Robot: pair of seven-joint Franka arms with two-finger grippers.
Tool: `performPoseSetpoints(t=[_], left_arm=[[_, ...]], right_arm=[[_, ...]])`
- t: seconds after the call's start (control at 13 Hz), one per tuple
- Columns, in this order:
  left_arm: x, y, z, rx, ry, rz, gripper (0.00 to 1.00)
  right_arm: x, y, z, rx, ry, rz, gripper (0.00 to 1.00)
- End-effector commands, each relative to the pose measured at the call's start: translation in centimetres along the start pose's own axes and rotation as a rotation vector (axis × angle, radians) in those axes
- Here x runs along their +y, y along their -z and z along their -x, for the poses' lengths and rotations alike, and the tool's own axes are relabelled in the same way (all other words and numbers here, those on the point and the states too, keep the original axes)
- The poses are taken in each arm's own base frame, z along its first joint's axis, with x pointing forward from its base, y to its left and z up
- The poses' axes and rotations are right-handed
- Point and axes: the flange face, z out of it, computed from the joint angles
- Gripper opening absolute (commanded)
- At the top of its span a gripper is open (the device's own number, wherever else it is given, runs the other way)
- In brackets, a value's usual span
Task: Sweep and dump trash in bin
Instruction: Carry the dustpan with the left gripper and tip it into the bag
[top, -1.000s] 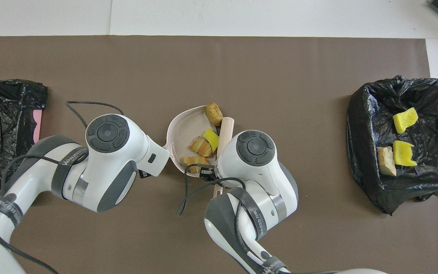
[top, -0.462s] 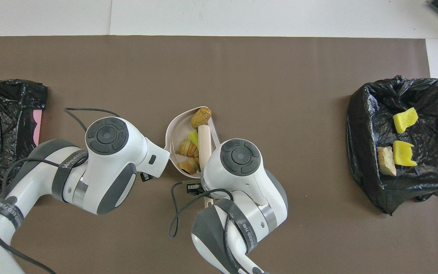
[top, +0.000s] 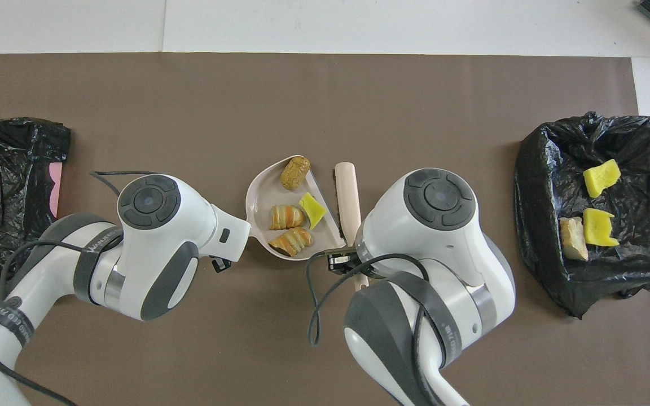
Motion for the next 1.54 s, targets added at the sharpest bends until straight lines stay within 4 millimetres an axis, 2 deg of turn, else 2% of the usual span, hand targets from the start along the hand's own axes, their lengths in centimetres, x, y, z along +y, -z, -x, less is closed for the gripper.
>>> performPoseSetpoints(t=[0.0,0.15,0.31,0.38,0.54,0.69,0.85,0.92,1.0,1.08,1.23,1.46], left_arm=[[0.1,0.4,0.5,0.038,0.077,-0.008,0.0],[-0.2,0.6,0.5,0.047,0.12,-0.014,0.0],[-0.6,0.9,0.6,0.063,0.167,-0.025,0.0],[-1.4,1.6,1.3,0.073,0.202,-0.032,0.0],[-2.3,4.3,2.8,0.1,0.236,-0.056,0.0],[-4.2,7.7,6.3,0.13,0.305,-0.086,0.0],[-6.6,10.5,10.0,0.115,0.383,-0.071,0.0],[-7.8,11.8,11.5,0.102,0.416,-0.055,0.0],[-8.9,13.1,13.0,0.094,0.448,-0.045,0.0],[-9.8,14.1,14.5,0.091,0.482,-0.037,0.0],[-12.3,16.0,19.0,0.097,0.575,-0.041,0.0],[-15.4,18.4,25.4,0.142,0.705,-0.061,0.0]], right_arm=[[1.6,-0.4,-0.4,0.002,0.019,0.058,0.0],[2.0,0.1,1.3,-0.036,0.038,0.17,0.0],[2.3,1.7,3.7,-0.033,0.02,0.21,0.0],[1.4,2.5,5.2,-0.016,0.009,0.214,0.0],[-1.2,2.4,7.6,0.015,-0.046,0.224,0.0],[-3.9,2.3,9.5,0.041,-0.044,0.203,0.0],[-5.7,1.6,10.4,0.054,-0.054,0.092,0.0],[-6.0,0.4,10.7,0.047,-0.071,0.064,0.0],[-8.1,-0.6,12.2,0.045,-0.048,0.062,0.0],[-9.4,-2.0,12.5,0.049,-0.063,0.058,0.0],[-12.0,-5.3,13.3,0.046,-0.077,0.056,0.0],[-12.9,-8.7,15.2,0.053,-0.075,0.067,0.0]])
